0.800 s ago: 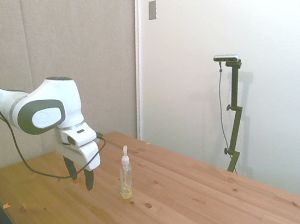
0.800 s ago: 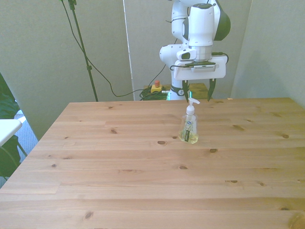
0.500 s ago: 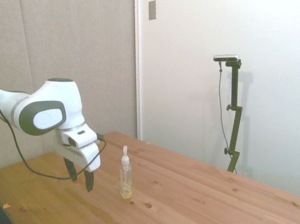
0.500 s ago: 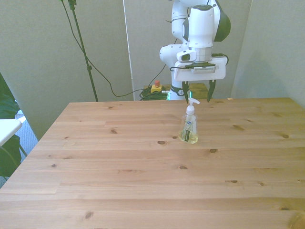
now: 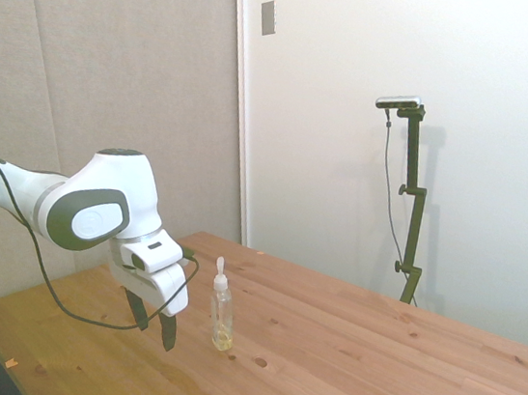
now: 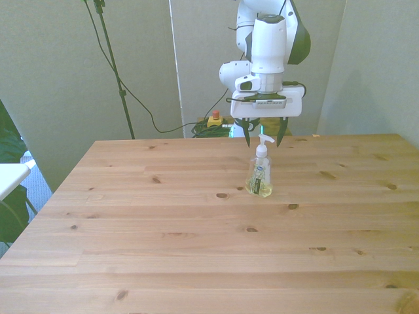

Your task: Knock down the sanitizer

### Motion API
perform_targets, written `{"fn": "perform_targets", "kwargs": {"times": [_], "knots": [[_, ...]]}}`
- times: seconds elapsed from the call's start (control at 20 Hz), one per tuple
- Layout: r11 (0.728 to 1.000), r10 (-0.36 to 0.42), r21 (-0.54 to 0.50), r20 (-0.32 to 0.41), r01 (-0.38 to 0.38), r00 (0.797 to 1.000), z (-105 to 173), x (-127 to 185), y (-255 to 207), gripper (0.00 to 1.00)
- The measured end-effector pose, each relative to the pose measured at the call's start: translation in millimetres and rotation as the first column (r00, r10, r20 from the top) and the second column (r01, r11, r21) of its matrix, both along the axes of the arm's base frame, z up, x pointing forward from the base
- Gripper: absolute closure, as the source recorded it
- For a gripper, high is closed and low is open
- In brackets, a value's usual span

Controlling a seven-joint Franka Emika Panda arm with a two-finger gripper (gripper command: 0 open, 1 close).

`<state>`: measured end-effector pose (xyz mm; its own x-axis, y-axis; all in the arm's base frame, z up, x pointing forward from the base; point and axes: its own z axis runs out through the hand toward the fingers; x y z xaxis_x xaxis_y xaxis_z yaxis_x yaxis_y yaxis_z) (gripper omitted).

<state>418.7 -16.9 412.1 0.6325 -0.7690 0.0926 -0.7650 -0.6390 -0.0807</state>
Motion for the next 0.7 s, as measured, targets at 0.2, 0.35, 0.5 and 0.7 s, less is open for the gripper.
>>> {"fn": "perform_targets", "kwargs": {"times": [0.2, 0.35, 0.5, 0.7], "knots": [[1.0, -0.026, -0.014, 0.02, 0.026, 0.999, 4, 16, 3, 1.0], [0.999, -0.047, -0.026, 0.029, 0.048, 0.998, 6, 30, 6, 1.0], [0.998, -0.062, -0.026, 0.036, 0.063, 0.997, 6, 43, 8, 1.0], [0.997, -0.075, -0.034, 0.042, 0.077, 0.996, 8, 59, 11, 1.0]]}}
